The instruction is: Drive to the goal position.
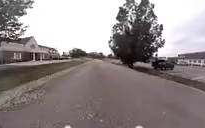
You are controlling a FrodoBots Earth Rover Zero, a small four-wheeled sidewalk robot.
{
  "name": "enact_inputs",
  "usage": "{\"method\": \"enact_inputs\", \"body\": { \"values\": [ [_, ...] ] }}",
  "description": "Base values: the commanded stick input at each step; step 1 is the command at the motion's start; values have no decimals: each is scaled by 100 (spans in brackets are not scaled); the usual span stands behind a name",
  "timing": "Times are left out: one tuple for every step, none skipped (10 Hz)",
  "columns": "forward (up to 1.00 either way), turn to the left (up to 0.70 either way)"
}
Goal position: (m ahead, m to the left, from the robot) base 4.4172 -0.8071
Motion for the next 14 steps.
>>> {"method": "enact_inputs", "body": {
  "values": [
    [70,35],
    [70,22],
    [70,1],
    [70,0],
    [70,0],
    [70,0],
    [70,0],
    [70,0],
    [70,0],
    [70,0],
    [70,0],
    [70,0],
    [70,0],
    [70,0]
  ]
}}
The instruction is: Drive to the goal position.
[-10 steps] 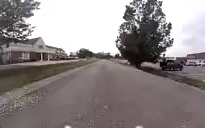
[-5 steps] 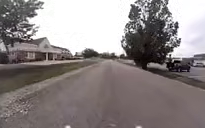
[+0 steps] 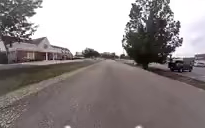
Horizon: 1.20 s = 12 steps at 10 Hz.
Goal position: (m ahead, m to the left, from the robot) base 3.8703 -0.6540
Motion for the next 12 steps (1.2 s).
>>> {"method": "enact_inputs", "body": {
  "values": [
    [70,0],
    [70,0],
    [70,-16],
    [70,-35],
    [70,-35],
    [70,-35],
    [70,-33],
    [70,-18],
    [70,-3],
    [70,0],
    [70,0],
    [70,0]
  ]
}}
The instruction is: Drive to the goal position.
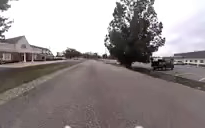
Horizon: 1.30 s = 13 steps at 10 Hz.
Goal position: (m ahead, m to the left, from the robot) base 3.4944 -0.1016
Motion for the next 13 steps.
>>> {"method": "enact_inputs", "body": {
  "values": [
    [70,0],
    [70,0],
    [70,0],
    [70,0],
    [70,0],
    [70,0],
    [70,0],
    [70,0],
    [70,0],
    [70,0],
    [70,0],
    [70,0],
    [70,0]
  ]
}}
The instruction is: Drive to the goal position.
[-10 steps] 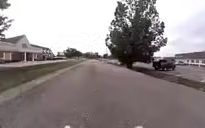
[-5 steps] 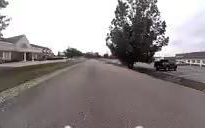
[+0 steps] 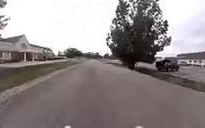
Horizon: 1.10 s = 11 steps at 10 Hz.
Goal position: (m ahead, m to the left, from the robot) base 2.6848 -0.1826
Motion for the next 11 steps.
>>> {"method": "enact_inputs", "body": {
  "values": [
    [70,24],
    [70,35],
    [70,35],
    [70,35],
    [70,35],
    [70,35],
    [70,30],
    [70,16],
    [70,2],
    [70,0],
    [70,0]
  ]
}}
